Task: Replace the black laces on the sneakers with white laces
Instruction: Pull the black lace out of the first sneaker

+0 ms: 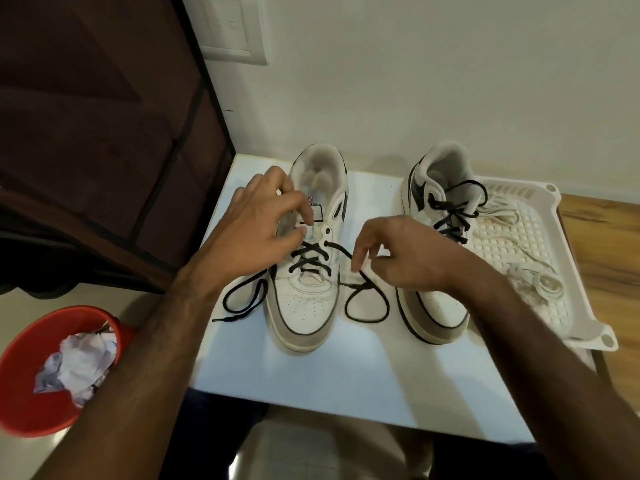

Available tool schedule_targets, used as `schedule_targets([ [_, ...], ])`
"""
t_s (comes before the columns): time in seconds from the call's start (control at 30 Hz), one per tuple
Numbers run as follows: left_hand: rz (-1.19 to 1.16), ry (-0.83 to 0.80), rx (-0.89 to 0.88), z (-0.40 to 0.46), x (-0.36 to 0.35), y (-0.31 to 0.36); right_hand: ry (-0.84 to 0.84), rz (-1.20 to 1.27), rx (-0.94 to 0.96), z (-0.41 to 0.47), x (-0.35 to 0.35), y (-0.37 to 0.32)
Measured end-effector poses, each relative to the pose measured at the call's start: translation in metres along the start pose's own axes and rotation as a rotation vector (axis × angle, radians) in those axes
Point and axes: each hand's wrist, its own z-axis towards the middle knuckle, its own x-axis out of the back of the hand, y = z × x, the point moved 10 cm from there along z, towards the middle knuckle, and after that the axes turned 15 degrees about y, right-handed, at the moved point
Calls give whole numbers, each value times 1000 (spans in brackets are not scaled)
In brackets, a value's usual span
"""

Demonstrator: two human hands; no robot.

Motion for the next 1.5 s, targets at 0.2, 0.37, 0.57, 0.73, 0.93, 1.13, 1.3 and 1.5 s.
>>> schedule_targets([
  [0.2,56,-33,-71,-3,-5,3,341,235,-22,11,22,-10],
  [0.37,48,4,-35,-2,-5,2,434,125,95,13,9,-22],
  [0.57,-1,105,78,2,-3,-1,497,49,76,18,2,-29],
  [0.73,-138,172,209,4,2,-8,570,-38,66,26,-1,-25],
  [0.93,-201,211,290,6,5,-18,564,92,17,33,-12,-18],
  [1.13,-251,190,306,5,4,-21,585,231,-55,33,-5,-14],
  [1.3,-281,183,324,4,4,-23,463,578,-243,25,17,20],
  [1.5,-285,179,301,5,3,-22,565,377,-104,26,23,0],
])
